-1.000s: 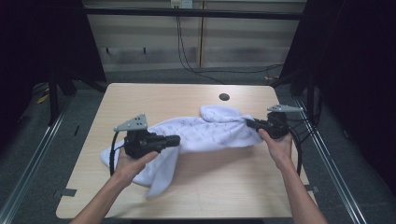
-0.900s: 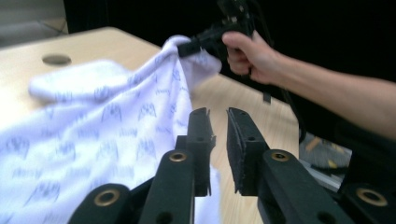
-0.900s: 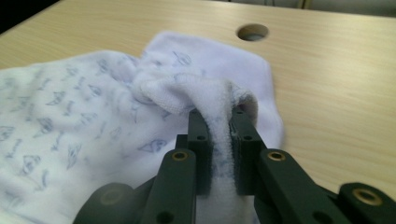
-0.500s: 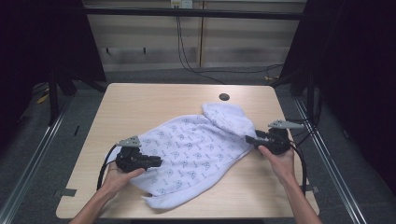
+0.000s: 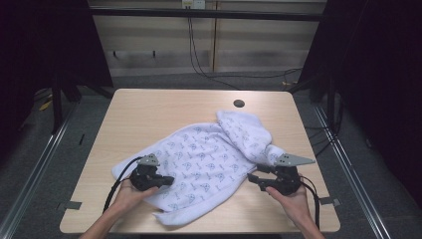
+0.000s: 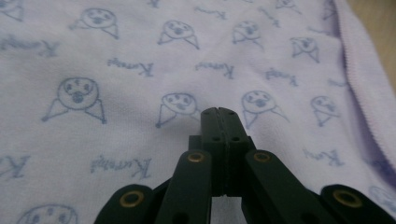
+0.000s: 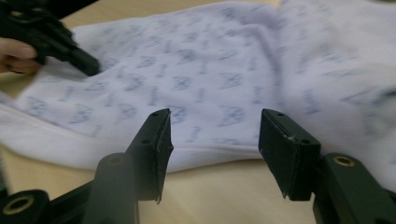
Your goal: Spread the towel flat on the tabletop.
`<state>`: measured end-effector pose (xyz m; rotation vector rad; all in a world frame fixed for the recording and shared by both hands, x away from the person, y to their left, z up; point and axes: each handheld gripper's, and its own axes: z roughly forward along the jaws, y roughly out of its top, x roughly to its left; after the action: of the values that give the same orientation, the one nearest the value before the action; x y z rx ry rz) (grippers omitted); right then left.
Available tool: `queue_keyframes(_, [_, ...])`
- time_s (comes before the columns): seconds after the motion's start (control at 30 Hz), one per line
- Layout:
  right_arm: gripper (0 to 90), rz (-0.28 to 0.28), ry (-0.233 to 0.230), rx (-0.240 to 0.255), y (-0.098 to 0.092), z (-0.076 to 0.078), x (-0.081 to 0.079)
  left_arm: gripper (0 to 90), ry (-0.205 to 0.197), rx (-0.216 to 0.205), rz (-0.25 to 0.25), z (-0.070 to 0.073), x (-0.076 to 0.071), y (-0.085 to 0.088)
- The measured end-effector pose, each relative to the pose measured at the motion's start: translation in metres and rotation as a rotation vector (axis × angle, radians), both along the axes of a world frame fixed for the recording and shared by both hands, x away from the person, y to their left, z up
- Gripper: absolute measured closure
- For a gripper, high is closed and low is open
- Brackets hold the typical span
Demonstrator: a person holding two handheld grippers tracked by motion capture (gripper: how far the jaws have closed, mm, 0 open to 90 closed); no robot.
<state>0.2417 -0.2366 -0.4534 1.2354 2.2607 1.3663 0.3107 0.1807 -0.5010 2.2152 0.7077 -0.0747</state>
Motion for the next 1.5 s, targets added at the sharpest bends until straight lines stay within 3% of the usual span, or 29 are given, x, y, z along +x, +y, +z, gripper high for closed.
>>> queue_keyframes(0.03, [47.0, 0.029, 0.020, 0.004, 0.004, -0.005, 0.000, 90.0, 0.004, -0.003, -0.013, 0.000, -0.003, -0.003])
queue_keyframes(0.13, [46.1, 0.092, 0.066, -0.069, 0.024, -0.024, 0.002, 90.0, 0.033, -0.011, -0.051, 0.000, -0.011, -0.012])
queue_keyframes(0.27, [45.1, 0.119, 0.085, -0.133, 0.042, -0.036, 0.007, 90.0, 0.048, -0.011, -0.079, 0.001, -0.018, -0.026])
queue_keyframes(0.33, [52.0, 0.116, 0.075, -0.212, 0.048, -0.043, 0.008, 90.0, 0.054, -0.008, -0.084, 0.001, -0.019, -0.029])
queue_keyframes(0.37, [62.9, 0.118, 0.040, -0.249, 0.049, -0.044, 0.008, 89.9, 0.065, -0.015, -0.085, 0.001, -0.018, -0.031])
queue_keyframes(0.4, [72.2, 0.105, 0.034, -0.272, 0.048, -0.044, 0.009, 88.4, 0.070, -0.019, -0.088, 0.001, -0.017, -0.033])
queue_keyframes(0.47, [80.9, 0.092, 0.047, -0.245, 0.041, -0.045, 0.018, 84.4, 0.073, -0.024, -0.084, 0.001, -0.015, -0.035])
queue_keyframes(0.5, [83.0, 0.060, 0.049, -0.258, 0.036, -0.045, 0.024, 82.2, 0.070, -0.018, -0.082, 0.003, -0.014, -0.035])
queue_keyframes(0.67, [86.3, 0.005, 0.055, -0.278, 0.016, -0.045, 0.057, 76.5, 0.053, -0.050, -0.044, 0.008, -0.006, -0.028])
queue_keyframes(0.7, [86.6, -0.017, 0.052, -0.275, 0.010, -0.046, 0.071, 76.1, 0.052, -0.051, -0.041, 0.009, -0.005, -0.026])
queue_keyframes(0.87, [87.0, -0.085, 0.046, -0.270, -0.006, -0.048, 0.108, 73.1, 0.027, -0.090, 0.005, 0.016, 0.000, -0.005])
queue_keyframes(0.97, [86.4, -0.134, 0.054, -0.258, -0.013, -0.050, 0.129, 70.7, 0.019, -0.088, 0.022, 0.017, -0.001, 0.012])
queue_keyframes(1.07, [76.4, -0.155, 0.060, -0.250, -0.014, -0.048, 0.137, 67.7, 0.031, -0.069, 0.050, 0.013, -0.006, 0.027])
queue_keyframes(1.1, [69.0, -0.163, 0.051, -0.245, -0.015, -0.046, 0.134, 66.5, 0.034, -0.062, 0.054, 0.012, -0.009, 0.030])
queue_keyframes(1.17, [62.3, -0.156, 0.042, -0.235, -0.014, -0.039, 0.122, 62.8, 0.019, -0.038, 0.059, 0.011, -0.015, 0.038])
queue_keyframes(1.2, [60.4, -0.139, 0.013, -0.220, -0.014, -0.032, 0.108, 60.4, 0.016, -0.042, 0.062, 0.011, -0.018, 0.041])
queue_keyframes(1.27, [60.0, -0.101, 0.000, -0.183, -0.014, -0.021, 0.087, 58.8, 0.020, -0.049, 0.065, 0.012, -0.023, 0.046])
queue_keyframes(1.3, [59.8, -0.075, 0.004, -0.154, -0.011, -0.012, 0.067, 58.0, 0.019, -0.049, 0.063, 0.012, -0.024, 0.048])
queue_keyframes(1.37, [59.8, -0.013, -0.001, -0.141, -0.005, -0.004, 0.041, 57.8, 0.013, -0.044, 0.070, 0.011, -0.026, 0.051])
queue_keyframes(1.5, [58.4, 0.102, 0.035, -0.076, 0.012, -0.004, -0.013, 56.9, 0.019, -0.024, 0.103, 0.007, -0.024, 0.054])
